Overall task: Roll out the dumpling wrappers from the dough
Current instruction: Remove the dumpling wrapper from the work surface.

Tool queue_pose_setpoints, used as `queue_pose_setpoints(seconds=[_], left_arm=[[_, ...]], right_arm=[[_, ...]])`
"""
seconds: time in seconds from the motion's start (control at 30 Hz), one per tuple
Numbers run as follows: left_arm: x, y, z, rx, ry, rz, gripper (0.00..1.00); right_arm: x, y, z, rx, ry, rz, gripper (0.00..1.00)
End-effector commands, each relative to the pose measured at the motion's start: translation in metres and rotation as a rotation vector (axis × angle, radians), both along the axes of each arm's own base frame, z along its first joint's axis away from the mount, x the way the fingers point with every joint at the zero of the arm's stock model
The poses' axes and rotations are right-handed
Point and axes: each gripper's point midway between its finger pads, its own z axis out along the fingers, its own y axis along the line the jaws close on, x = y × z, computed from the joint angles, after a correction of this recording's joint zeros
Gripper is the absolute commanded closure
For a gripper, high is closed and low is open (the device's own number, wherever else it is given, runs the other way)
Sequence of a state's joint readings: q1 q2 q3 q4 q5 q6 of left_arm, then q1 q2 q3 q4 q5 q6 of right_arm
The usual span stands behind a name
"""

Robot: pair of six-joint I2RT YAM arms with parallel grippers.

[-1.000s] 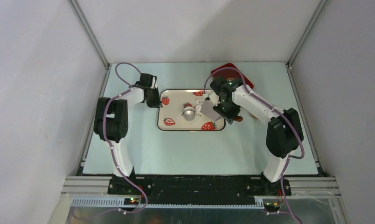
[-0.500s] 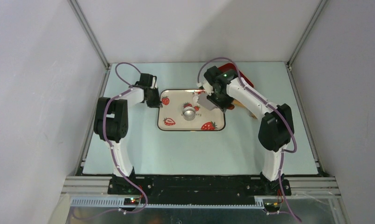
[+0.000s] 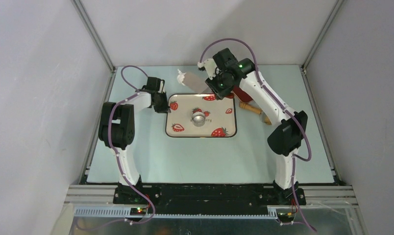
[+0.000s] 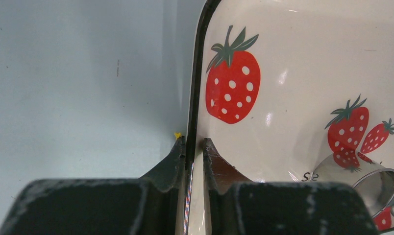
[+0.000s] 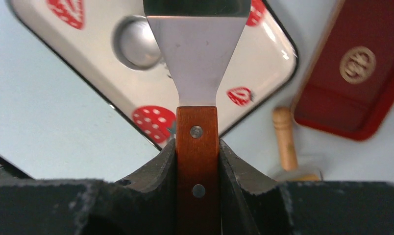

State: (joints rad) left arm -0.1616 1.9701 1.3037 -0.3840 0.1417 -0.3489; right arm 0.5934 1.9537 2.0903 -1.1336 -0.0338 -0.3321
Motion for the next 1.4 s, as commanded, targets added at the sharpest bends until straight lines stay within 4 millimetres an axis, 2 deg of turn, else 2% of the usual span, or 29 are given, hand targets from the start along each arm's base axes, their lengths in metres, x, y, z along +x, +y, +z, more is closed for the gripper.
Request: queue_pose_setpoints(seconds=[0.0, 0.1, 0.23, 0.37, 0.67, 0.8, 1.03, 1.37], left_arm=[[-0.019, -0.009, -0.011, 0.02, 0.056, -0.037, 1.0], [-0.018, -0.008, -0.01, 0.022, 0.053, -0.035, 1.0], [-0.018, -0.009, -0.011, 0.018, 0.055, -0.037, 1.0], [-0.019, -0.01, -0.011, 0.012, 0.058, -0.038, 1.0], [-0.019, -0.01, -0.011, 0.015, 0.059, -0.036, 1.0], [-0.019, -0.009, -0.011, 0.016, 0.056, -0.036, 1.0], [-0.019, -0.009, -0.011, 0.016, 0.057, -0.036, 1.0], [-0.019, -0.009, -0.011, 0.018, 0.056, -0.037, 1.0]], right_arm=[[-0.008, 0.043, -0.006, 0.192, 0.143, 0.117, 1.0], [-0.024, 0.051, -0.024, 0.248, 0.29, 0.157, 1.0], [-0.03, 0.034, -0.061, 0.229, 0.442, 0.122, 1.0], [-0.023, 0.01, -0.086, 0.198, 0.53, 0.046, 1.0], [0.008, -0.025, -0.108, 0.123, 0.534, -0.117, 1.0], [0.021, -0.04, -0.114, 0.107, 0.525, -0.196, 1.0], [0.041, -0.066, -0.11, 0.065, 0.437, -0.287, 1.0], [0.045, -0.08, -0.095, 0.052, 0.368, -0.318, 1.0]])
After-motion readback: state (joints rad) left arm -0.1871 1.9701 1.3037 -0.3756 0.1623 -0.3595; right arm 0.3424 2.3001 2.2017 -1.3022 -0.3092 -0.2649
